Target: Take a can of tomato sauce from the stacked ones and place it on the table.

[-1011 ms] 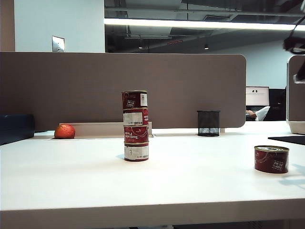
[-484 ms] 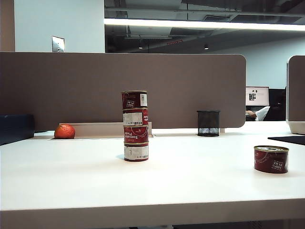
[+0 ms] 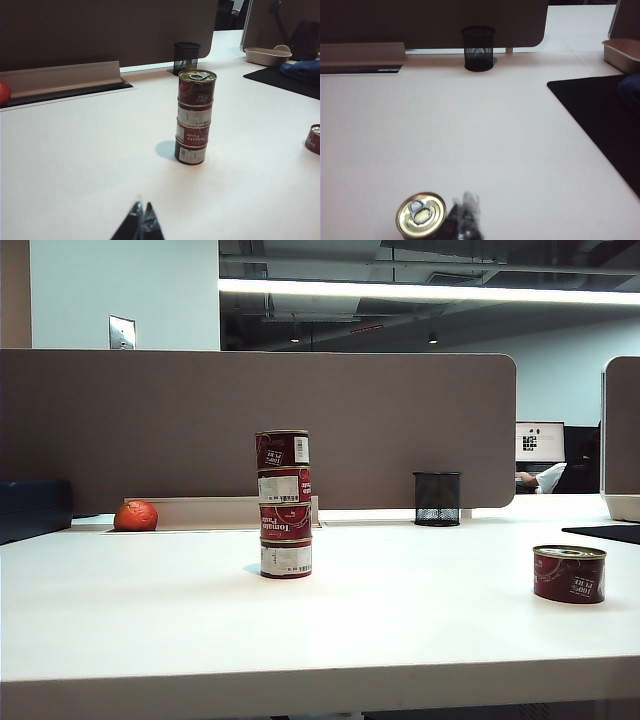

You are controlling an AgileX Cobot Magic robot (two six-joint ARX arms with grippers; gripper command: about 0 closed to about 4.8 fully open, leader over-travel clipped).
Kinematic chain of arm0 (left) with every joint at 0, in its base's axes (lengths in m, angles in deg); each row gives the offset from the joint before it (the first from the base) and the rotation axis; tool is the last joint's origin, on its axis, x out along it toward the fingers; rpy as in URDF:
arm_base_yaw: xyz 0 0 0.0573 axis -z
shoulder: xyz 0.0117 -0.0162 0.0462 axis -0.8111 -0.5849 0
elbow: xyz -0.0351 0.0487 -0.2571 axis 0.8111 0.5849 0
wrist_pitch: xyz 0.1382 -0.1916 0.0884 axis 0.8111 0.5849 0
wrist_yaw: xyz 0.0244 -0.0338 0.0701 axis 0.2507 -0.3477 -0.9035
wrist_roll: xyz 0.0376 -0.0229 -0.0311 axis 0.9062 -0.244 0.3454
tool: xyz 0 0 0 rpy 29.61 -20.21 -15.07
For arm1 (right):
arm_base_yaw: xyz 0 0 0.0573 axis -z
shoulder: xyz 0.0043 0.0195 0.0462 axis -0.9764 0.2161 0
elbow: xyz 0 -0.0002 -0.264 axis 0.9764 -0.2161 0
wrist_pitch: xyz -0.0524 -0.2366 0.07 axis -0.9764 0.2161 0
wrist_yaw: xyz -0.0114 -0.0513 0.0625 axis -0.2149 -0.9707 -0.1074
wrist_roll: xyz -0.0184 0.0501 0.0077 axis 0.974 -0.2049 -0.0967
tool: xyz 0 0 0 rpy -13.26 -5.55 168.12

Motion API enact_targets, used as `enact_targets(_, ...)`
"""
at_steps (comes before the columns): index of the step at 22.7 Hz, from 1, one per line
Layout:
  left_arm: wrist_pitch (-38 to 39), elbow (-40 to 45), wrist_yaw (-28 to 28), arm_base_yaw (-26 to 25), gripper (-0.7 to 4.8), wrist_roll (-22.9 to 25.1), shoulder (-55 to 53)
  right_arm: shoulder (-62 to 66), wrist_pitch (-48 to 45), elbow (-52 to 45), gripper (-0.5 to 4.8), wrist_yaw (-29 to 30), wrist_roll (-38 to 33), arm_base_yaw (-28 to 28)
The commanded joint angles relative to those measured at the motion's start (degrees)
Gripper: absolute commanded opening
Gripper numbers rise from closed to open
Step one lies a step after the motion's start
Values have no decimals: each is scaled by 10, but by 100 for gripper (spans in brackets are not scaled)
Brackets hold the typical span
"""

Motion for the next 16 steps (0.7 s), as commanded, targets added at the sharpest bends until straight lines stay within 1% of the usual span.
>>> enact_targets(1, -8, -2, 0, 0, -6, 4, 0, -42, -4, -34, -6, -3, -4, 0)
enact_targets(3, -8, -2, -4, 0, -6, 24, 0, -75, -4, -54, -6, -3, -4, 0)
enact_targets(4, -8, -2, -15, 0, -6, 30, 0, -85, -4, -59, -6, -3, -4, 0)
enact_targets(6, -8, -2, -58, 0, -6, 31, 0, -121, 0, -72, -6, -8, -4, 0)
enact_targets(8, -9, -2, -125, 0, -6, 30, -1, -154, 21, -79, -6, -17, -4, 0)
enact_targets(12, -10, -1, -198, 0, -6, 30, 0, -153, 32, -80, -6, -17, -3, -1)
enact_targets(16, -9, -1, -219, 0, -6, 28, 0, -153, 32, -81, -6, -17, 1, -1)
